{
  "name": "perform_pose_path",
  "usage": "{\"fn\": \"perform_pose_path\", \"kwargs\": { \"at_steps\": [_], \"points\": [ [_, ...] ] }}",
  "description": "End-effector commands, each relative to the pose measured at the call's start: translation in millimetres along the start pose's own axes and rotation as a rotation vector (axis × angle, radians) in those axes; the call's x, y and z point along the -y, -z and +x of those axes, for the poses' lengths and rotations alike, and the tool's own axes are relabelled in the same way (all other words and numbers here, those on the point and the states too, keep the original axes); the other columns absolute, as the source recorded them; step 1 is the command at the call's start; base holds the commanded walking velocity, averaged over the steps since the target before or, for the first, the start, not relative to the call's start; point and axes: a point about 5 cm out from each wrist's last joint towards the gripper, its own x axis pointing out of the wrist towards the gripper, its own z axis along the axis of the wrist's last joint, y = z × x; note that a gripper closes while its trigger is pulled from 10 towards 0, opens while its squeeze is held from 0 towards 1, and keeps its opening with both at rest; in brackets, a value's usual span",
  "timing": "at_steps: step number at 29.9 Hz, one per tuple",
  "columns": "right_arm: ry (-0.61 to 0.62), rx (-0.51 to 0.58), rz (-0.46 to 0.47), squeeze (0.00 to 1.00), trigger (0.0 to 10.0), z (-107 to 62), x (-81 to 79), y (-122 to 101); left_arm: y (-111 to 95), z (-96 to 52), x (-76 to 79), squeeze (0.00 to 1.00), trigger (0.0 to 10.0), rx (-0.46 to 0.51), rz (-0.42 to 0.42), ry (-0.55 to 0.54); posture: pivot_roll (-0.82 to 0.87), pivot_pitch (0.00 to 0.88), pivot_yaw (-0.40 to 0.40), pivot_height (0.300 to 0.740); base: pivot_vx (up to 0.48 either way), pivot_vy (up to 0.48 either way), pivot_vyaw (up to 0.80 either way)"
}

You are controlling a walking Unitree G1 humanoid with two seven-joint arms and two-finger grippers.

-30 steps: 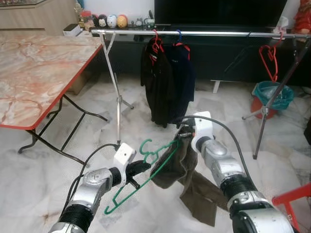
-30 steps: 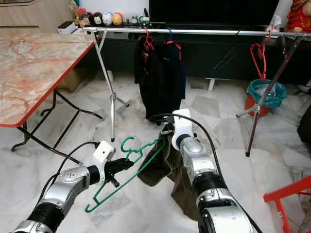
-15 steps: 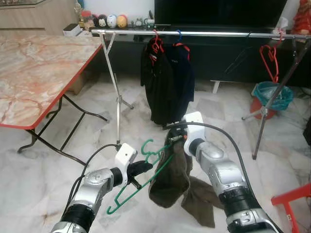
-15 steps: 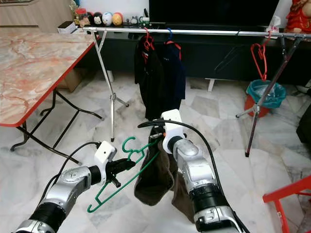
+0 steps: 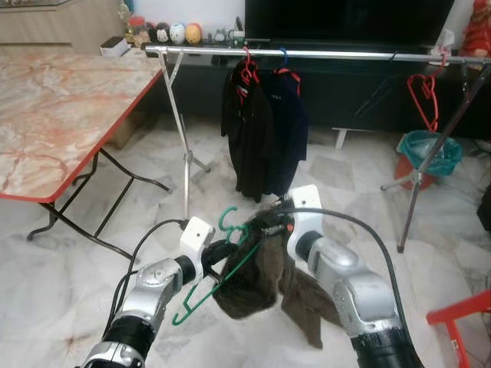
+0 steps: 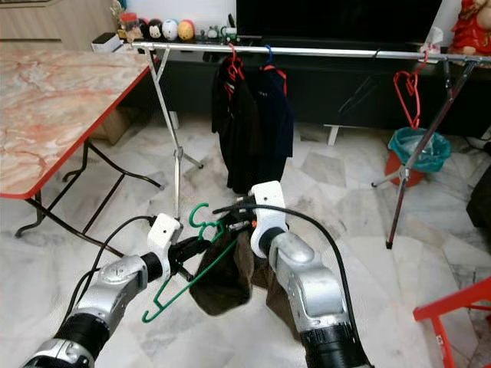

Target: Hang hanger

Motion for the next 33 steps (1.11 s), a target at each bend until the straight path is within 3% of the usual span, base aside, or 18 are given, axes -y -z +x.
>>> {"fn": "perform_pose_path", "kwargs": {
  "at_steps": [1,5,15,16,17,22,24,26,27,28,33],
  "points": [
    [-0.064,0.048,0.005,0.00,10.0,-4.2,-11.8,-12.0,-14.3,2.4,-6.0,0.00,10.0,0.071,0.008,-0.036,0.05,0.000,-0.011,0.740,0.000,0.000,0.00],
    [-0.124,0.076,0.087,0.00,10.0,-12.5,-17.2,-9.4,-20.6,3.1,-6.6,0.00,10.0,0.129,-0.015,-0.045,0.05,0.000,-0.010,0.740,0.000,0.000,0.00],
    [-0.124,0.083,0.094,0.00,10.0,-17.9,-14.9,-8.5,-21.3,3.3,-5.4,0.00,10.0,0.139,-0.019,-0.031,0.05,0.000,-0.010,0.740,0.000,0.000,0.00],
    [-0.127,0.084,0.090,0.88,10.0,-17.7,-14.6,-9.1,-21.0,3.3,-4.7,0.00,10.0,0.143,-0.024,-0.028,0.05,0.000,-0.011,0.740,0.000,0.000,0.00],
    [-0.125,0.084,0.088,1.00,10.0,-17.2,-13.8,-9.4,-20.9,3.4,-4.3,0.00,10.0,0.145,-0.027,-0.025,0.05,0.000,-0.011,0.740,0.000,0.000,0.00],
    [-0.090,0.091,0.078,1.00,10.0,-15.2,-8.0,-12.7,-20.1,3.5,-3.0,0.00,10.0,0.143,-0.033,-0.011,0.05,0.000,-0.011,0.740,0.000,0.000,0.00],
    [-0.026,0.102,0.069,0.97,10.0,-12.7,1.4,-16.4,-19.1,3.2,-2.8,0.00,10.0,0.137,-0.033,-0.007,0.05,0.000,-0.010,0.740,0.000,0.000,0.00],
    [0.016,0.116,0.072,0.18,10.0,-11.2,7.5,-19.4,-18.5,3.0,-2.5,0.00,10.0,0.135,-0.033,-0.004,0.05,0.000,-0.009,0.740,0.000,0.000,0.00],
    [0.030,0.121,0.071,0.18,10.0,-10.8,9.3,-20.5,-18.4,3.0,-2.4,0.00,10.0,0.135,-0.034,-0.003,0.05,0.000,-0.009,0.740,0.000,0.000,0.00],
    [0.049,0.130,0.069,0.00,10.0,-9.8,12.1,-22.7,-18.4,3.2,-2.1,0.00,10.0,0.136,-0.037,0.000,0.05,0.000,-0.009,0.740,0.000,0.000,0.00],
    [0.049,0.163,0.065,0.00,10.0,-9.2,12.2,-28.2,-19.2,4.0,-0.1,0.00,10.0,0.155,-0.049,0.004,0.05,0.000,-0.012,0.740,0.000,0.000,0.00]
  ]
}}
